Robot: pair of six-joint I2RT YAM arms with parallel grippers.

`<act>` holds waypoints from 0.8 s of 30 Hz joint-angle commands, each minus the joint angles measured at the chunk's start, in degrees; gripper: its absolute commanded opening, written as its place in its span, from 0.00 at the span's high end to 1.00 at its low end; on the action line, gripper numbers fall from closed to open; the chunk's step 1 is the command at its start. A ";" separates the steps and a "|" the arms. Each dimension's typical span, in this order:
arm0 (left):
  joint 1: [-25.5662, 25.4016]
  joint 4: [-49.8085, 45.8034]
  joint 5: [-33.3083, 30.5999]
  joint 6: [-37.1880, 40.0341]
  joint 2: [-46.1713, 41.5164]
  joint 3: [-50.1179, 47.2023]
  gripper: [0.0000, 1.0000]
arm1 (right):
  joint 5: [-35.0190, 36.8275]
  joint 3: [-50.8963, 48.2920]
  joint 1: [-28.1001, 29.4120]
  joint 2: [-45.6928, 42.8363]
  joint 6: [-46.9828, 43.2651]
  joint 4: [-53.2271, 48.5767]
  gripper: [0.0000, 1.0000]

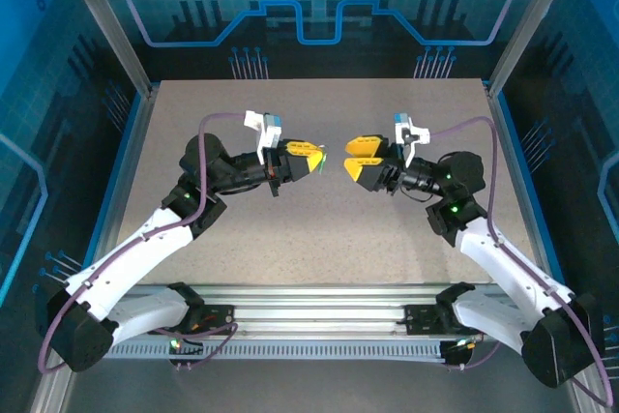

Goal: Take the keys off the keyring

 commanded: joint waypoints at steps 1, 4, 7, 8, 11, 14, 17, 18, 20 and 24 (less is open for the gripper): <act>-0.40 0.54 1.16 1.61 0.36 0.25 1.00 | -2.32 0.37 -0.25 -0.87 -0.80 -0.36 0.54; -0.37 1.09 1.78 1.35 0.52 0.17 1.00 | -4.56 2.10 1.64 1.29 -0.67 -0.62 0.51; -0.43 1.92 2.73 1.05 0.55 0.24 1.00 | -4.54 3.25 3.50 2.76 -2.12 -1.28 0.47; -0.38 2.50 3.37 0.75 0.55 0.02 1.00 | -4.38 3.28 3.85 3.29 -2.21 -0.75 0.47; -0.41 3.47 5.41 -0.38 0.79 0.13 1.00 | -5.61 3.66 4.27 5.16 0.07 3.43 0.49; -0.40 3.12 6.50 -0.86 1.10 0.64 1.00 | -6.67 4.01 4.49 6.49 2.01 6.08 0.50; -0.44 3.51 6.45 -0.97 1.18 0.51 1.00 | -6.56 4.23 5.35 6.88 1.66 5.82 0.50; -0.46 3.63 6.46 -1.06 1.26 0.54 1.00 | -6.54 4.37 5.66 6.99 1.51 5.76 0.49; -0.47 3.65 6.22 -1.07 1.28 0.52 1.00 | -6.52 4.69 6.32 7.11 0.95 4.93 0.51; -0.51 4.00 6.17 -1.26 1.22 0.35 1.00 | -5.66 4.83 6.79 6.92 -0.49 3.22 0.59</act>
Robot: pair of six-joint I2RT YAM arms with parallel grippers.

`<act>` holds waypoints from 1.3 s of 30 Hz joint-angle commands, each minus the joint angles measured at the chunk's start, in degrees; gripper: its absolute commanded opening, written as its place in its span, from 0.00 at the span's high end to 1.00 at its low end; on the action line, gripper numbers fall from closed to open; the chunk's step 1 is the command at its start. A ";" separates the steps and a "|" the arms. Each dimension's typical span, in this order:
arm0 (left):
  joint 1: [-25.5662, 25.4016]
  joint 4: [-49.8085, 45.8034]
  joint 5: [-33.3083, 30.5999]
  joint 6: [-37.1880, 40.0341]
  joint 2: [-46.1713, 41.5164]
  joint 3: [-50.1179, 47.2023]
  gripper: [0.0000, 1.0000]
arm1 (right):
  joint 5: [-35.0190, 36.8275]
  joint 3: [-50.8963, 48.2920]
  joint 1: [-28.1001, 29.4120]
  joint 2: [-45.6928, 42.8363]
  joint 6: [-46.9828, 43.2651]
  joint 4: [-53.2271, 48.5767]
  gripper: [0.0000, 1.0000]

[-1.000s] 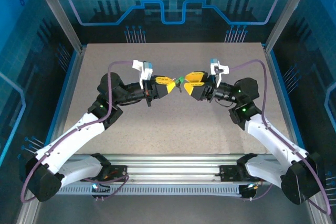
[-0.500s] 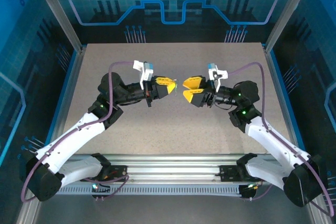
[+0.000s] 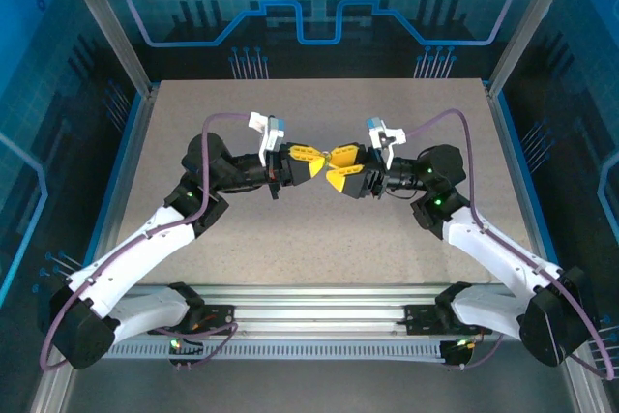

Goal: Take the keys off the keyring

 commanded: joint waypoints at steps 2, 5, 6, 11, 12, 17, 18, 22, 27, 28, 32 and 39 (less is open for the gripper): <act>-0.47 2.16 1.28 -0.30 0.09 0.10 1.00 | 0.56 1.72 0.77 -0.24 -1.46 0.31 0.63; -0.46 1.98 0.73 0.06 -0.37 -0.27 1.00 | 1.46 2.02 0.68 -0.57 -2.52 -1.46 0.75; -0.44 1.99 0.53 0.18 -0.53 -0.28 1.00 | 1.71 1.86 0.69 -0.76 -2.82 -1.87 0.78; -0.46 1.04 0.37 0.81 -1.09 -0.23 1.00 | 3.66 1.25 0.06 -2.23 -4.07 -4.10 0.84; -0.43 0.98 0.30 0.85 -1.15 -0.27 1.00 | 4.00 1.16 -0.01 -2.58 -4.60 -4.86 0.86; -0.42 0.24 -0.13 1.78 -1.84 -0.50 1.00 | 5.34 1.12 -0.45 -4.08 -6.56 -7.89 0.92; -0.47 0.15 -0.24 1.87 -1.93 -0.63 1.00 | 5.37 1.10 -0.40 -4.36 -6.87 -8.21 0.95; -0.47 -0.46 -0.86 2.33 -2.06 -0.63 1.00 | 5.36 1.36 -0.52 -4.66 -7.68 -9.51 0.97; -0.43 -1.53 -2.30 3.57 -2.31 -0.39 1.00 | 4.86 1.78 -0.42 -4.46 -7.55 -9.53 1.00; -0.47 -2.40 -2.66 4.24 -2.36 -0.07 1.00 | 5.71 2.21 -0.44 -4.68 -8.48 -11.46 0.95; -0.59 -3.97 -2.96 5.30 -2.58 0.21 1.00 | 7.45 3.03 -0.41 -5.16 -10.42 -15.59 0.82; -0.82 -3.51 -3.84 5.46 -2.95 -0.12 1.00 | 8.49 2.11 -0.36 -5.82 -10.34 -15.63 0.77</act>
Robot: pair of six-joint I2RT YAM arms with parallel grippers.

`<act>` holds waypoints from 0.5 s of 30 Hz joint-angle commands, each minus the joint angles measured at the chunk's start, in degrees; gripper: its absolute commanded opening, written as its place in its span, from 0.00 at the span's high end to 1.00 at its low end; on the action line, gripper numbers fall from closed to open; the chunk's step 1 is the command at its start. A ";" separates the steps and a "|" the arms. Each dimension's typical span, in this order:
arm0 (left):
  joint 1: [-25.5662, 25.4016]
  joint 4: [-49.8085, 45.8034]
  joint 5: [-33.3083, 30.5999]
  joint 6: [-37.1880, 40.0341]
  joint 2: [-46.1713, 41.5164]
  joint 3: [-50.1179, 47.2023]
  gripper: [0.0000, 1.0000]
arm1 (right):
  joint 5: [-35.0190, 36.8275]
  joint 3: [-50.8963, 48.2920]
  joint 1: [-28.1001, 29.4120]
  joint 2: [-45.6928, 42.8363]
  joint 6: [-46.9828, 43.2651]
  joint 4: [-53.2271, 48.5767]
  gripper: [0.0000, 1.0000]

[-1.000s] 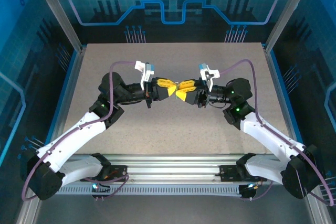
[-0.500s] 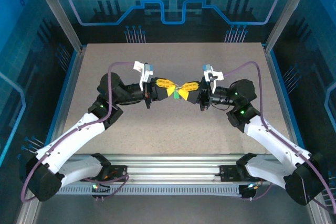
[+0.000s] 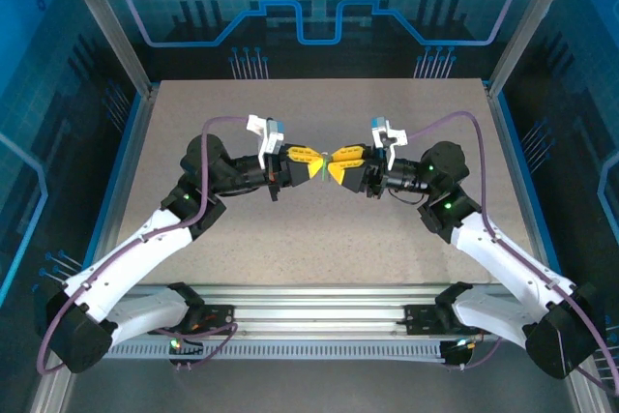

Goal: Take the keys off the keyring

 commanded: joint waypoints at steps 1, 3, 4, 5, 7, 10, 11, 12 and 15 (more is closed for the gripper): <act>-0.49 0.19 -1.25 1.95 -1.41 0.01 1.00 | 1.27 0.55 -0.12 -1.43 -0.77 -0.01 0.79; -0.53 0.02 -1.75 2.12 -1.55 -0.07 1.00 | 1.32 0.39 -0.08 -1.52 -0.58 0.13 0.86; -0.56 0.03 -2.18 2.24 -1.70 -0.21 1.00 | 1.19 0.30 -0.06 -1.58 -0.52 0.47 0.90; -0.49 0.10 -2.54 2.21 -1.69 -0.33 1.00 | 1.05 0.25 0.07 -1.52 -0.21 0.96 0.91; -0.52 0.26 -2.91 2.16 -1.78 -0.52 1.00 | 0.60 0.23 0.24 -1.40 0.36 2.26 0.93; -0.58 0.68 -3.10 1.96 -1.69 -0.60 1.00 | -0.39 0.05 0.50 -0.84 1.79 4.60 0.93; -0.56 0.77 -3.11 1.87 -1.71 -0.59 1.00 | -0.46 0.00 0.50 -0.68 2.11 5.10 0.93; -0.59 0.75 -3.28 1.87 -1.69 -0.69 1.00 | -0.36 -0.23 0.54 -0.64 2.36 5.58 0.91; -0.67 1.00 -3.46 1.81 -1.70 -0.74 1.00 | 1.77 -0.44 0.46 -0.89 2.58 4.40 0.57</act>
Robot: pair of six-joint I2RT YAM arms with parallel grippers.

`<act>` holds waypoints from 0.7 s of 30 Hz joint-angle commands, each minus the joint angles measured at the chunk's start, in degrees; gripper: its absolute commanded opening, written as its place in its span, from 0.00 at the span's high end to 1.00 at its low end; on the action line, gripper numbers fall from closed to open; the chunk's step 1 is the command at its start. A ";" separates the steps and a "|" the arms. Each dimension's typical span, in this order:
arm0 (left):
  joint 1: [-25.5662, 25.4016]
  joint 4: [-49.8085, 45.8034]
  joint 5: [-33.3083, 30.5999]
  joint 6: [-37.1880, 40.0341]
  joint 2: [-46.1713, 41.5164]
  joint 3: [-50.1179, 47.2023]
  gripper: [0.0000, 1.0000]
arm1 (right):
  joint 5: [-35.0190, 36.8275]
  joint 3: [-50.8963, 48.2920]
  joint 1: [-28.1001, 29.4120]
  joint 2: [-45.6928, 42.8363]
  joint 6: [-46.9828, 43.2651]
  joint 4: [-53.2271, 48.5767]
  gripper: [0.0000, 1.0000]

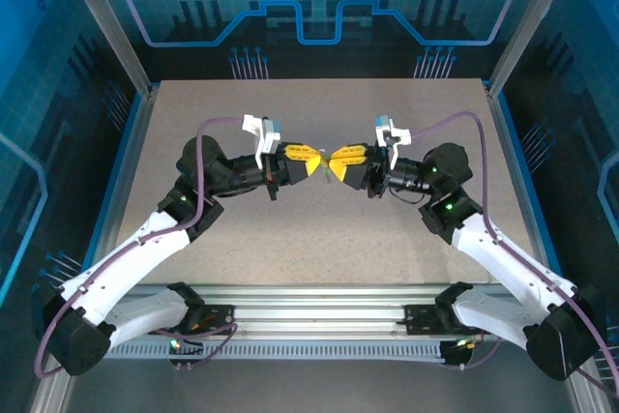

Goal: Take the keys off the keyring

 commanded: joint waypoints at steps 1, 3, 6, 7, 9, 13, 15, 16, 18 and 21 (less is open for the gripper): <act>-0.45 1.03 -1.47 0.72 -0.66 -0.71 1.00 | 1.78 -0.58 0.32 -0.65 0.42 1.18 0.57; -0.50 1.22 -1.50 0.58 -0.69 -0.77 1.00 | 2.58 -1.55 0.15 -1.29 0.32 1.17 0.57; -0.50 1.57 -1.42 0.35 -0.66 -0.78 1.00 | 2.79 -2.63 -0.17 -1.75 1.58 2.49 0.57; -0.50 1.73 -1.34 0.23 -0.67 -0.78 1.00 | 2.59 -2.88 -0.33 -1.76 2.11 3.02 0.60; -0.48 2.16 -1.00 0.01 -0.57 -0.80 1.00 | 1.21 -3.33 -0.43 -1.49 3.31 4.96 0.65; -0.43 2.76 -0.22 -0.65 -0.39 -0.69 1.00 | -1.23 -4.54 -0.19 0.60 7.59 12.16 0.65; -0.49 3.14 0.30 -1.04 -0.19 -0.67 1.00 | -1.69 -4.79 -0.17 1.80 9.20 14.98 0.61; -0.50 3.25 0.46 -1.21 -0.13 -0.70 1.00 | -1.84 -4.99 -0.12 2.20 10.02 16.42 0.61; -0.44 3.37 0.68 -1.31 -0.02 -0.56 1.00 | -2.50 -4.92 0.09 3.51 11.86 19.79 0.60; -0.48 3.72 0.68 -1.64 0.03 -0.63 1.00 | -3.21 -4.18 0.61 4.78 12.25 20.34 0.60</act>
